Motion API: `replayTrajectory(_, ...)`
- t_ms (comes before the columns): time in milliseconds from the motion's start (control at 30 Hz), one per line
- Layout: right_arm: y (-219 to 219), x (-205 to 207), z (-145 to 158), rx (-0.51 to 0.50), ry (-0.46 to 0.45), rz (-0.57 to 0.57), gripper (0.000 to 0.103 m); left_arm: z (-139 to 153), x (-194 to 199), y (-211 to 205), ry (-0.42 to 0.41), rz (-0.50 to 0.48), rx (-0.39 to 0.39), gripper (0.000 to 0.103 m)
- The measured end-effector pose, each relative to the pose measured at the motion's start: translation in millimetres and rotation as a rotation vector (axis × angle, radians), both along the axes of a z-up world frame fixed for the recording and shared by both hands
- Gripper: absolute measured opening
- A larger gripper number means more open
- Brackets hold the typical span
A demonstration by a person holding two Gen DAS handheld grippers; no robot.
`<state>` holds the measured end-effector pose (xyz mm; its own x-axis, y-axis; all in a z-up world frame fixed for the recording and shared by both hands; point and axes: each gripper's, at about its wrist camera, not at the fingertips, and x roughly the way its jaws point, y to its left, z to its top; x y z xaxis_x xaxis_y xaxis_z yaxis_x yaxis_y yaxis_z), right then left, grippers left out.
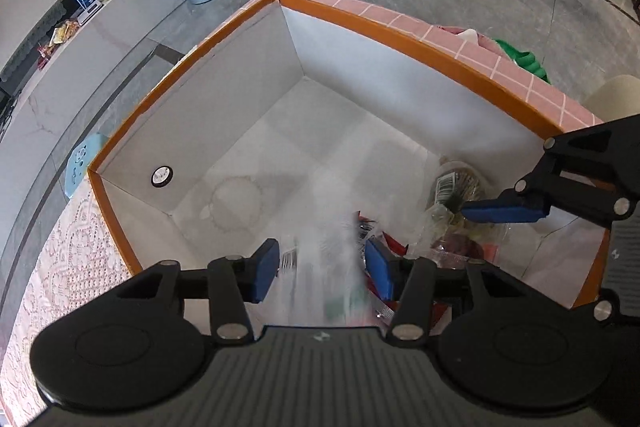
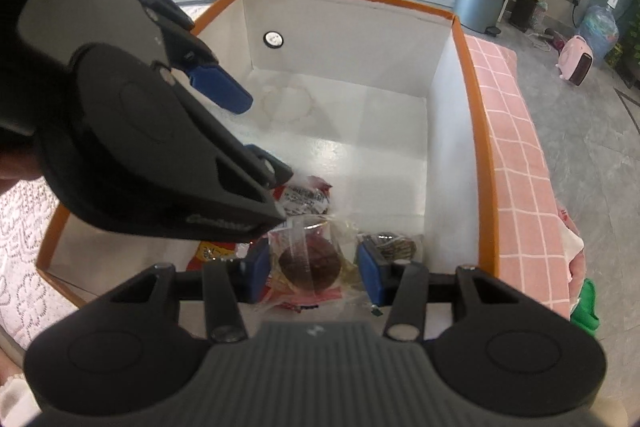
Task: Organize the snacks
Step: 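Open the right tool over the box while the left tool releases the white packet inside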
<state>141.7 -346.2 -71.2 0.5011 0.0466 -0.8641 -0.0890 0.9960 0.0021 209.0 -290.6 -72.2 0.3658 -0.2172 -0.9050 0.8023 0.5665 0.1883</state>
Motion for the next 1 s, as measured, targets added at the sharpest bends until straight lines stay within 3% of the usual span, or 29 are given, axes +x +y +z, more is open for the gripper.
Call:
replayTrajectory(333, 6.5, 3.2, -5.9, -0.006, 0.017, 0.0, 0.047, 19.1, -4.0, 9.5, -0.045, 0.038, -0.048, 0.069)
replayTrajectory(500, 6.7, 4.4, -1.1, -0.011, 0.019, -0.006, 0.065, 36.3, -5.9, 23.1, -0.042, 0.072, -0.092, 0.07)
replayTrajectory(1000, 15.9, -12.0, 33.8, 0.015, -0.029, -0.074, 0.078, 77.9, -22.6, 71.6, -0.076, 0.163, -0.184, 0.07)
